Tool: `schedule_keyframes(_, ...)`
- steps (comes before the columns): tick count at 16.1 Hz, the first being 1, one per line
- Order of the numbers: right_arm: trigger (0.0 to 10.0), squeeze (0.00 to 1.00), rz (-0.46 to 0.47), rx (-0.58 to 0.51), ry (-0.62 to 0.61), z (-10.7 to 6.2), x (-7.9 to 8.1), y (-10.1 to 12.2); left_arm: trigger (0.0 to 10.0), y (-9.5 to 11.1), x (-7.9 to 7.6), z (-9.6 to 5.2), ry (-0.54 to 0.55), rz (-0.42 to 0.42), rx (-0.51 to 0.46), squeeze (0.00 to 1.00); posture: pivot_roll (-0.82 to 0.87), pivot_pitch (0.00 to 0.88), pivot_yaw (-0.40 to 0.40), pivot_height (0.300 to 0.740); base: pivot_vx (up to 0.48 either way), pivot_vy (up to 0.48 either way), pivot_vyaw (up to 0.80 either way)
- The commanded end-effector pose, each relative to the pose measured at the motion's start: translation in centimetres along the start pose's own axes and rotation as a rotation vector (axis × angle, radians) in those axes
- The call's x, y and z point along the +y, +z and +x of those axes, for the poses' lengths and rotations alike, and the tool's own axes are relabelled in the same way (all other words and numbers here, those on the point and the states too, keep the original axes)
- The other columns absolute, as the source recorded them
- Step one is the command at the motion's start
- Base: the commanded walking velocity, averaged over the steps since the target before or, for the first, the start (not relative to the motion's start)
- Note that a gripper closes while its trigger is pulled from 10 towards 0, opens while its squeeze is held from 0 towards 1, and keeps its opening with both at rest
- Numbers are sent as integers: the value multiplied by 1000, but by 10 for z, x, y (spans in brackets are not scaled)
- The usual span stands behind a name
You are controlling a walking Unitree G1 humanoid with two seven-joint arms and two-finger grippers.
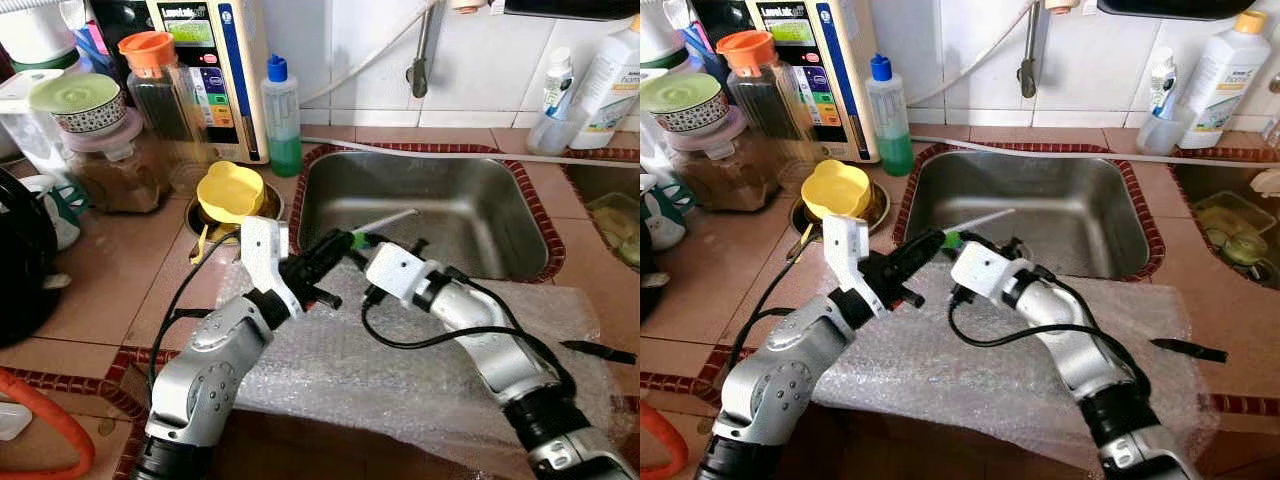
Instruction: Kitchen organization
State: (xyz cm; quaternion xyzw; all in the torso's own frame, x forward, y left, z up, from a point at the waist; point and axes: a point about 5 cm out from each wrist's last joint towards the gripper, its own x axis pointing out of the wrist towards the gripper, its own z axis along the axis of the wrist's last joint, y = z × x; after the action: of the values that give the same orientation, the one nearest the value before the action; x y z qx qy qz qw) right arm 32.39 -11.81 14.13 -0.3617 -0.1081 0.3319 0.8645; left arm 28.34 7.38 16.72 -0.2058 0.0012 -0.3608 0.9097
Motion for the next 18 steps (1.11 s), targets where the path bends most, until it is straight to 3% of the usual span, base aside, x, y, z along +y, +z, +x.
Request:
schedule_keyframes(1,0,0,3,20,-26,-3,-3,-2,2078,6,3,1,14,26,-24,0,-305,71,87,740,0,0,0)
schedule_keyframes(2,0,0,-3,26,-33,-4,-5,-3,2078,7,4,2,13,27,-24,0,-305,70,88,740,0,0,0)
schedule_keyframes(3,4745,0,-11,45,-52,-5,-9,-6,1765,7,3,2,12,29,-26,0,-305,70,88,740,0,0,0)
schedule_keyframes(4,8471,0,-14,54,-62,-5,-11,-8,1804,7,4,2,12,31,-28,0,-304,67,90,740,0,0,0)
schedule_keyframes(5,510,0,-8,61,-68,-6,-13,-10,1843,7,4,2,11,31,-29,0,-304,67,90,740,0,0,0)
schedule_keyframes(7,0,0,-8,67,-73,-6,-15,-11,1843,7,3,2,8,29,-30,0,-301,67,93,740,0,0,0)
schedule_keyframes(9,3608,0,-13,64,-70,-3,-17,-12,2039,5,2,1,-4,30,-16,0,-299,70,97,740,0,0,0)
schedule_keyframes(10,10000,0,-17,62,-70,-2,-18,-11,2078,5,1,1,-8,30,-15,0,-297,69,95,740,0,0,0)
schedule_keyframes(11,10000,404,-13,51,-77,-1,-20,-10,2196,5,0,1,-11,31,-13,0,-297,69,95,740,0,0,0)
schedule_keyframes(12,10000,1000,-7,42,-81,-1,-20,-9,2431,5,0,1,-9,32,-13,0,-293,71,93,740,0,0,0)
schedule_keyframes(16,10000,1000,-20,37,-95,0,-21,-9,2745,4,0,-1,-9,33,-12,0,-289,71,94,740,0,0,0)
schedule_keyframes(17,10000,949,-31,34,-94,2,-22,-8,2902,4,1,-1,-11,33,-10,0,-289,71,96,740,0,0,0)
schedule_keyframes(18,10000,0,-16,31,-71,3,-21,-8,2980,5,0,0,-13,34,-10,0,-288,74,97,740,0,0,0)
